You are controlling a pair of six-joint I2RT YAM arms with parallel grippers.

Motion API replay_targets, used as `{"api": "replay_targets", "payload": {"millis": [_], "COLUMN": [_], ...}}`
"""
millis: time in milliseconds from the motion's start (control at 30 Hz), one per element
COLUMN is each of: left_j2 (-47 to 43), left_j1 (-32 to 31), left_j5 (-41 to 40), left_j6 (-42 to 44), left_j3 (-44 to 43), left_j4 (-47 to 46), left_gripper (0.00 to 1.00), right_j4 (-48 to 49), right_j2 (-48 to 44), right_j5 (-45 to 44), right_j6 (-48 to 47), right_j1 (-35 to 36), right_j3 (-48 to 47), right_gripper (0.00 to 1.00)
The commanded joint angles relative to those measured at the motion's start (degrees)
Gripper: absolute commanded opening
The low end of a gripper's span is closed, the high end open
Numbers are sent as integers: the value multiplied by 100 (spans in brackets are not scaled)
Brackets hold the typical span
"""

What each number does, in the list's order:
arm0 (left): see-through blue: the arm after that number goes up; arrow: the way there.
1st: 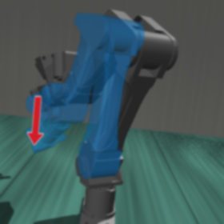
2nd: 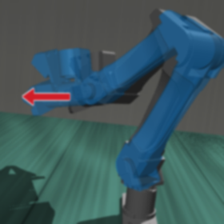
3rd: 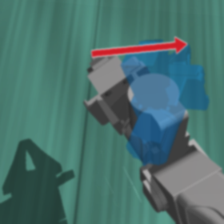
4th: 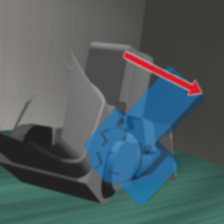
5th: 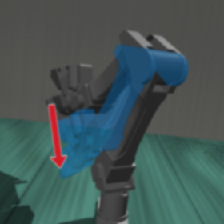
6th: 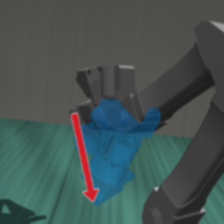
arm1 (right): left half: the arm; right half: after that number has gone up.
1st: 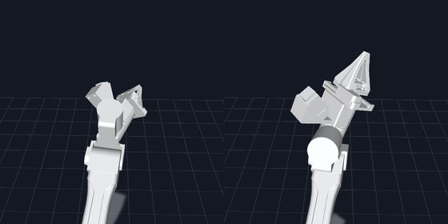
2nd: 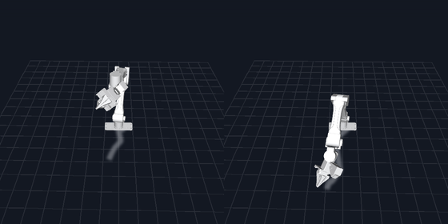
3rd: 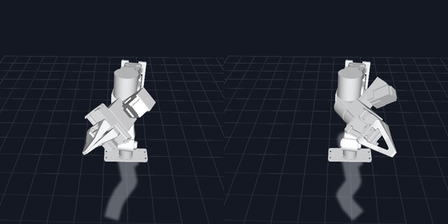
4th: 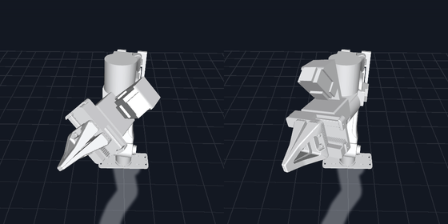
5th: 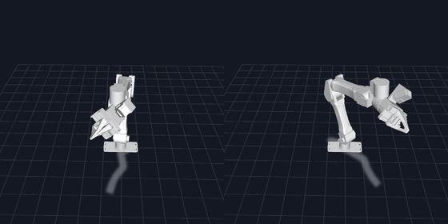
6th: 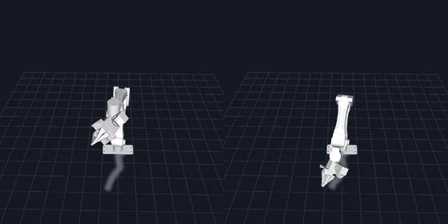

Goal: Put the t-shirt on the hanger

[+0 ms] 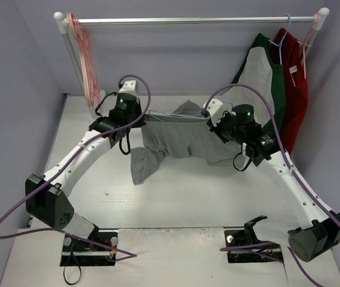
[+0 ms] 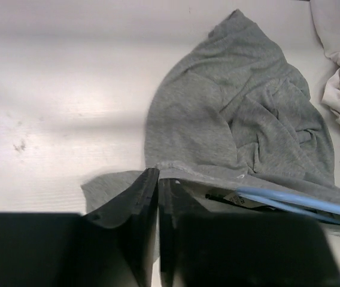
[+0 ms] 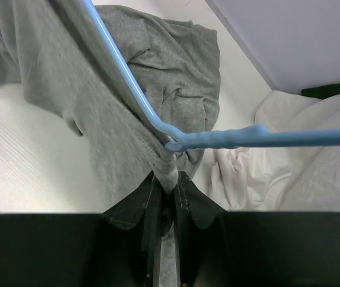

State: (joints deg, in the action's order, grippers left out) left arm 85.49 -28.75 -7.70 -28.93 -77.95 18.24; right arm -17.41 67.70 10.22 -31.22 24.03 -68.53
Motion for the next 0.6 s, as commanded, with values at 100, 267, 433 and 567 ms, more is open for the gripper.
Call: {"api": "replay_targets", "payload": {"millis": [100, 267, 433, 567], "left_j2": [55, 327, 530, 635], "left_j1": [396, 406, 231, -120], "left_j5": [-91, 84, 243, 24], "left_j6": [668, 880, 845, 827], "left_j3": [-1186, -2100, -2759, -3129], "left_j4": [987, 1497, 2113, 2447], "left_gripper": [0, 0, 0, 0], "right_j4": [229, 203, 299, 510], "right_j2": [-178, -73, 208, 401], "right_j5": [-485, -530, -486, -319], "right_j6": [-270, -341, -314, -235], "right_j1": [-39, -22, 49, 119], "right_j3": [-90, -107, -310, -547], "right_gripper": [0, 0, 0, 0]}}
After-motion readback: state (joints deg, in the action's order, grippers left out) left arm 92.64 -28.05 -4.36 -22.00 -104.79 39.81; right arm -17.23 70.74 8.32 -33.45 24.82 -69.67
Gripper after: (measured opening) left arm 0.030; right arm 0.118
